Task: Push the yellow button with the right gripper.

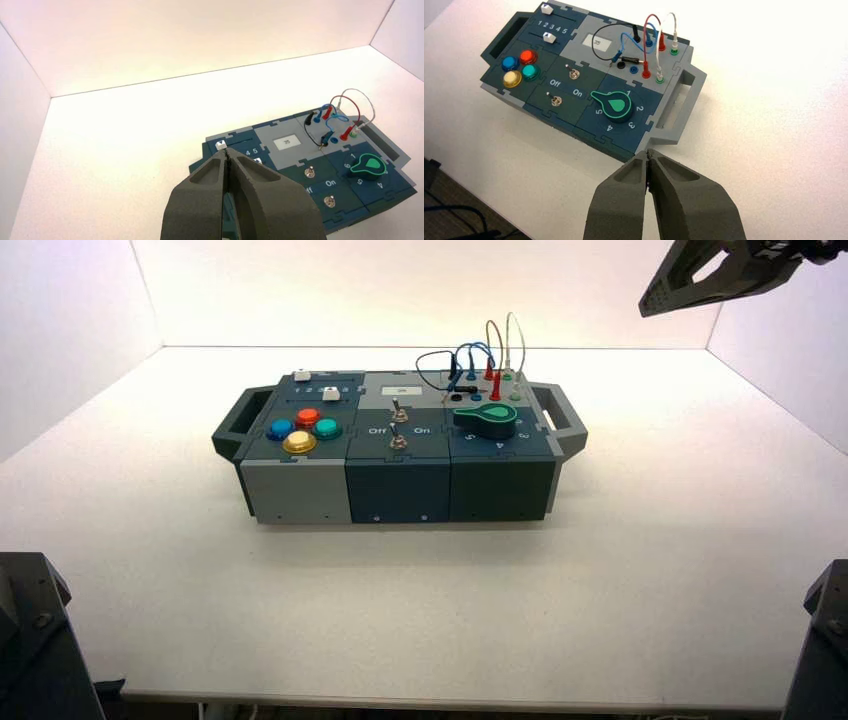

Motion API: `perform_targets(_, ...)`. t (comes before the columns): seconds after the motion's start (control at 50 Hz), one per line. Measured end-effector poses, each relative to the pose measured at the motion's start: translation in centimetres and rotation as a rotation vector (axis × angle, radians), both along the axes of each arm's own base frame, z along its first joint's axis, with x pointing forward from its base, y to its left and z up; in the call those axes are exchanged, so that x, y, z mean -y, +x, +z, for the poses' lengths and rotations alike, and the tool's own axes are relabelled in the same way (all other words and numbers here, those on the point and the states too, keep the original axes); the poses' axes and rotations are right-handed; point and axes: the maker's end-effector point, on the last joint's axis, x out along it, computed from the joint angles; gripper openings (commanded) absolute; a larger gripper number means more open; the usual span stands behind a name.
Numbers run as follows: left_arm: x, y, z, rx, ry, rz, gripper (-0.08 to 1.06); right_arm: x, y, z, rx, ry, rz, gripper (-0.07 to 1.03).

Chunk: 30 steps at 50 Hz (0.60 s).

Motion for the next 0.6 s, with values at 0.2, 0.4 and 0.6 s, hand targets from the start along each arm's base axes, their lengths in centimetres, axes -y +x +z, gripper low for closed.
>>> perform_targets(0.2,0.01,-0.11,0.17,0.009,-0.003,-0.001,-0.03,0.04,-0.01,0.05,0.001,0.001,-0.001,-0.02)
perform_targets(0.4,0.01,-0.13,0.2,0.01,-0.004,-0.001,-0.03,0.04,0.0,0.1,0.005,0.001,0.0,-0.02)
perform_targets(0.6,-0.03,-0.14,0.21,0.01,-0.004,0.0,-0.03,0.02,-0.04,0.12,0.004,0.002,0.0,-0.02)
